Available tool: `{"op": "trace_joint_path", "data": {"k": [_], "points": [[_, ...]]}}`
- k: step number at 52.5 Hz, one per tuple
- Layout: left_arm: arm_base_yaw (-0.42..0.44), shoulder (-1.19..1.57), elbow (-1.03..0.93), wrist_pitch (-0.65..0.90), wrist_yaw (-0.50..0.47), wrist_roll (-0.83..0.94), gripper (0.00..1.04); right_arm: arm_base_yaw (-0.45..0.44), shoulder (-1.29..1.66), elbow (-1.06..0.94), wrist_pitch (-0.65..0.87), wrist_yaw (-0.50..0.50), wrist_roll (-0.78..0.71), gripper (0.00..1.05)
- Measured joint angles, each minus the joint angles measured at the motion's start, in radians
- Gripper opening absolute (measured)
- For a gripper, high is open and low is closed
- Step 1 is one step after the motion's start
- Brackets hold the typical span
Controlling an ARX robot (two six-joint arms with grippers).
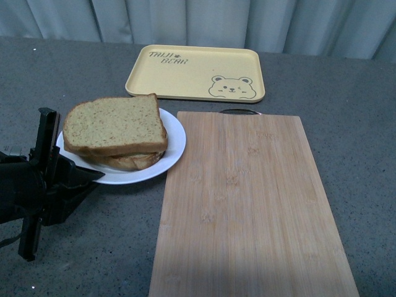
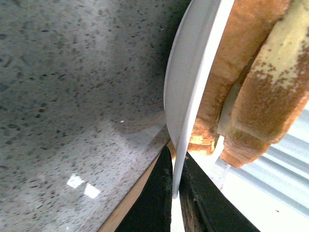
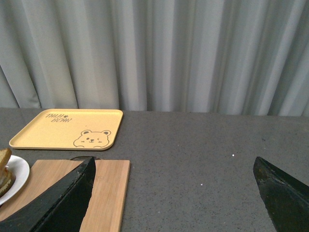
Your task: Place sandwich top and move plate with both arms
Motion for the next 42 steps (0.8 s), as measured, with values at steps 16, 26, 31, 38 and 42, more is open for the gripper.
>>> {"op": "trace_joint_path", "data": {"k": [16,26,31,38,42], "points": [[0.018,0.027,0.006,0.186,0.037,-0.11,0.04,0.0,0.0,0.0,0.0,0.0,0.0,0.95],[0.021,0.025,0.076,0.271,0.084,-0.15,0.04,0.0,0.0,0.0,0.0,0.0,0.0,0.95],[0.008,0.026,0.137,0.226,0.09,-0.143,0.04,0.0,0.0,0.0,0.0,0.0,0.0,0.95],[-0.026,0.076,0.293,0.151,0.072,-0.14,0.04,0.0,0.0,0.0,0.0,0.0,0.0,0.95],[-0.047,0.117,0.39,0.089,0.073,-0.131,0.04,0.0,0.0,0.0,0.0,0.0,0.0,0.95]]}}
